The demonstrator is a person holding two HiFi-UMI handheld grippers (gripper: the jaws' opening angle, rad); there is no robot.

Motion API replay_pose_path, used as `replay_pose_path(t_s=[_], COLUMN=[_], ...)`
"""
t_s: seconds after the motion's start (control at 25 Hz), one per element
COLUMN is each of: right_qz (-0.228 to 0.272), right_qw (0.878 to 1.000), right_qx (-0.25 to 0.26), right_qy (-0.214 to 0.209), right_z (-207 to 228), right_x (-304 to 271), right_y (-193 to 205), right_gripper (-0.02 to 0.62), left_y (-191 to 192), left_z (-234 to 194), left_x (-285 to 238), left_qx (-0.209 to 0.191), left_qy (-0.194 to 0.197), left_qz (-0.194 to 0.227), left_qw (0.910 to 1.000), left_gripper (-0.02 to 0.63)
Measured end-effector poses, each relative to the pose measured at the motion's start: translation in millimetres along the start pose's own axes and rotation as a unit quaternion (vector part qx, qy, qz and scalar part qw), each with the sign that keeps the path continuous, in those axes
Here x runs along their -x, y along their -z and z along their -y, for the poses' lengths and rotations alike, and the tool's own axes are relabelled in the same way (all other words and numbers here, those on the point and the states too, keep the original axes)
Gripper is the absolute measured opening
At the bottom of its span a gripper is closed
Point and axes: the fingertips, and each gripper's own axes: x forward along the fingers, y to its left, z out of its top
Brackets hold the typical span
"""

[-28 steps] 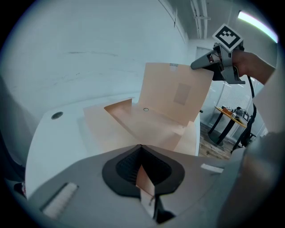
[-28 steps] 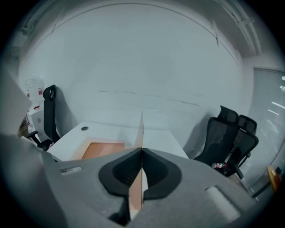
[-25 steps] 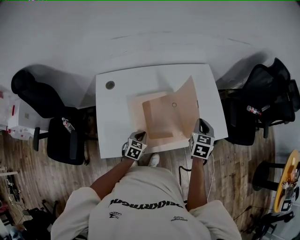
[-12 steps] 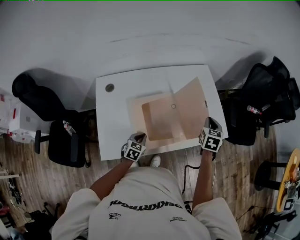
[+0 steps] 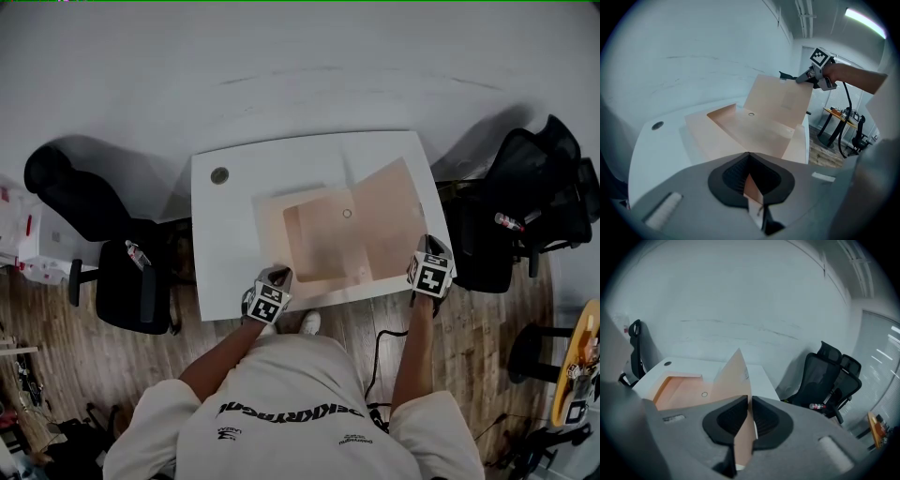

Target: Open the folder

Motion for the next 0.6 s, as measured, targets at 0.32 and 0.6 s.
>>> replay_pose_path(t_s=[0.32,0.6], right_qz=[-0.020,-0.036], right_qw=[1.000,0.999], right_qx=[0.001,0.004], right_qy=[0.008,0.010], right_z=[13.8,18.3], right_x=[-13.5,-21.6], right_y=[9.0,13.7], right_gripper=[0.035,0.040], left_y=[0.6,0.8], left_z=[-0.6,-0.2], left_x=[0.3,-2.2], left_qx=[0.003,0.010], left_qy=[-0.002,0.001], left_qz=[-0.002,-0.004], left_qw=[1.0000,0.9999], left_gripper=[-0.003,-0.003])
